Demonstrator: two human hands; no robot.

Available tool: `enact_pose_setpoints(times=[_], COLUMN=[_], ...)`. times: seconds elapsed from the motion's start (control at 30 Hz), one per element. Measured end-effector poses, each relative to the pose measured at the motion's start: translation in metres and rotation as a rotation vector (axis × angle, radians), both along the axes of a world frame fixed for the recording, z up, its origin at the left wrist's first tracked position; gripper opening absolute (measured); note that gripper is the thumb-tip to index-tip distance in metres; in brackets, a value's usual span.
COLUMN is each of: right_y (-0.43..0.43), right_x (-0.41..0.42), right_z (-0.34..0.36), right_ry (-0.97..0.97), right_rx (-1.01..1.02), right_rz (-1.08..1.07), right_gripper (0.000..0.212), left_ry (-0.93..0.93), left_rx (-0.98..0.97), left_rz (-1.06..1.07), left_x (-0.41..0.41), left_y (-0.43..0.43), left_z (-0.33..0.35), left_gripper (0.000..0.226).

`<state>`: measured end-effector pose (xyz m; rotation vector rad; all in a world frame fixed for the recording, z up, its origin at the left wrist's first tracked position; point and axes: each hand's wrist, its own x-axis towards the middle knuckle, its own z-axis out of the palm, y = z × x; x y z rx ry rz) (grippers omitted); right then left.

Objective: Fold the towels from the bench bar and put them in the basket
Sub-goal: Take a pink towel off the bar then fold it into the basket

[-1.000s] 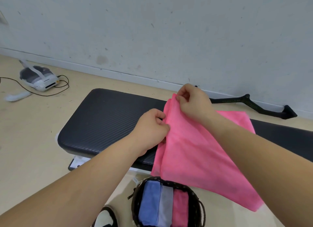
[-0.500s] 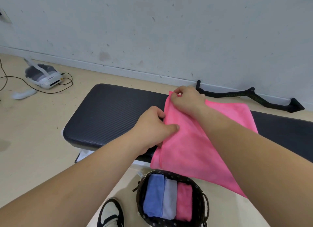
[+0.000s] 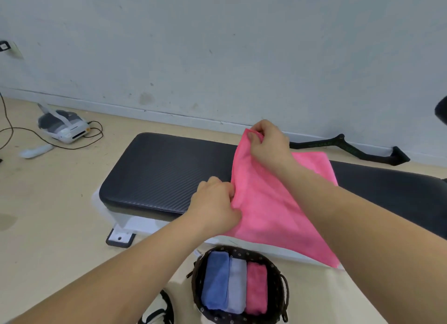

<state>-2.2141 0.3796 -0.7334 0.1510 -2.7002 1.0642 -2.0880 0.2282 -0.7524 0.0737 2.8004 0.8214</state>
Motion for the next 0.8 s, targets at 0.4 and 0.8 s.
enact_pose_setpoints(times=[0.4, 0.8], right_y=[0.111, 0.223], right_x=[0.082, 0.200], right_z=[0.111, 0.157], right_ry=[0.082, -0.171], right_rx=[-0.264, -0.617], right_rz=[-0.400, -0.541], right_gripper=[0.005, 0.018], left_ry=[0.121, -0.259], left_rx=[0.491, 1.178], left_rz=[-0.068, -0.191], left_x=[0.021, 0.057], left_y=[0.028, 0.032], left_z=[0.045, 0.101], left_gripper=[0.017, 0.045])
